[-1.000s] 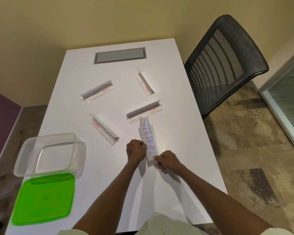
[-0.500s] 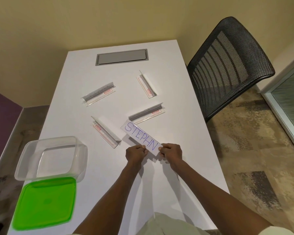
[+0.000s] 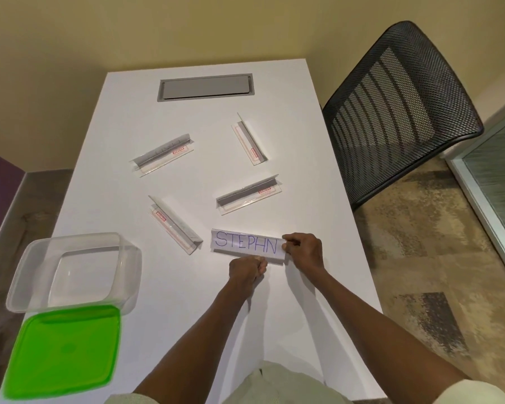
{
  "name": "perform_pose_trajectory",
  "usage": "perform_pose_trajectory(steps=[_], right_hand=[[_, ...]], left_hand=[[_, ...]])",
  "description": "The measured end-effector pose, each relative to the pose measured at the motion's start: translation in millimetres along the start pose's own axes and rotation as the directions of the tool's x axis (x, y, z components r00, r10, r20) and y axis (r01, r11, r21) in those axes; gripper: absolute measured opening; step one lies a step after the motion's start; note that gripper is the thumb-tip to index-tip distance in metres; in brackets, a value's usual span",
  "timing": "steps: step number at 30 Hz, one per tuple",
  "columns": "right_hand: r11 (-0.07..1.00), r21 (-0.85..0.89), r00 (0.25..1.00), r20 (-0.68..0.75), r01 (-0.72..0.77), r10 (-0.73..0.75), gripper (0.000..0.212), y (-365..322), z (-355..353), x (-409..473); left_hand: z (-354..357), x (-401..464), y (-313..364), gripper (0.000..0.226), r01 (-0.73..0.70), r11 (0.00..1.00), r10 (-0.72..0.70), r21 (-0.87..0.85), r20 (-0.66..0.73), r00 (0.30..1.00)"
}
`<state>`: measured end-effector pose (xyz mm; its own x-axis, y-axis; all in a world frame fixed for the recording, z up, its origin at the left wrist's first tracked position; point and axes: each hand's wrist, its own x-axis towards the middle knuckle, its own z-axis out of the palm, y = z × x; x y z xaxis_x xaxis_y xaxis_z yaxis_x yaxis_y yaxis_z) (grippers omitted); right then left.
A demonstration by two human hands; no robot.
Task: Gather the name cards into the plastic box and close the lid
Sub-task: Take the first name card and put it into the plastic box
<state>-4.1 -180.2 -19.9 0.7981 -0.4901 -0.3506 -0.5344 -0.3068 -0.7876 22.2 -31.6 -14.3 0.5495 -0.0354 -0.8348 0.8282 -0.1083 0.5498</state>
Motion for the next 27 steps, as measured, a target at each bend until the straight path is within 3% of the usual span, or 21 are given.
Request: perform_pose_trajectory(steps=[7, 11, 15, 18, 20, 24, 27], right_hand=[[1.000, -0.008, 1.000, 0.013, -0.007, 0.007, 0.024, 17.0, -3.9, 7.4], [1.000, -0.010, 1.000, 0.006, 0.004, -0.004, 0.024, 20.9, -2.8, 7.8], [1.000, -0.002, 1.000, 0.017, 0.012, -0.012, 0.025, 21.5, 0.0, 5.4], [0.999, 0.023, 0.998, 0.035, -0.045, 0.045, 0.032, 19.4, 0.3, 3.0], [0.993, 0.066, 0.995, 0.041, -0.096, 0.093, 0.032, 17.8, 1.2, -0.3], [0.993, 0.078, 0.996, 0.012, -0.092, 0.091, 0.033, 12.9, 7.4, -8.1], [0.996, 0.022, 0.996, -0.033, -0.087, 0.088, 0.030, 9.9, 15.4, -11.3]], left_hand=[[-10.0, 6.6, -5.4, 0.015, 0.051, 0.995, -0.047, -0.081, 0.046, 0.998], [-39.3, 19.3, -10.8, 0.008, 0.017, 0.994, -0.029, -0.108, -0.110, 0.994], [-66.0, 30.0, -8.1, 0.023, -0.081, 0.990, 0.044, -0.119, -0.286, 0.957], [-77.0, 28.8, -2.0, 0.019, -0.173, 0.975, 0.219, 0.138, -0.487, 0.846], [-81.6, 25.7, 3.0, 0.024, -0.208, 0.921, 0.361, 0.329, -0.520, 0.774], [-83.7, 32.2, 11.6, 0.033, -0.298, 0.787, 0.537, 0.540, -0.361, 0.763], [-80.0, 37.9, 10.6, 0.018, -0.316, 0.741, 0.557, 0.593, -0.279, 0.782]])
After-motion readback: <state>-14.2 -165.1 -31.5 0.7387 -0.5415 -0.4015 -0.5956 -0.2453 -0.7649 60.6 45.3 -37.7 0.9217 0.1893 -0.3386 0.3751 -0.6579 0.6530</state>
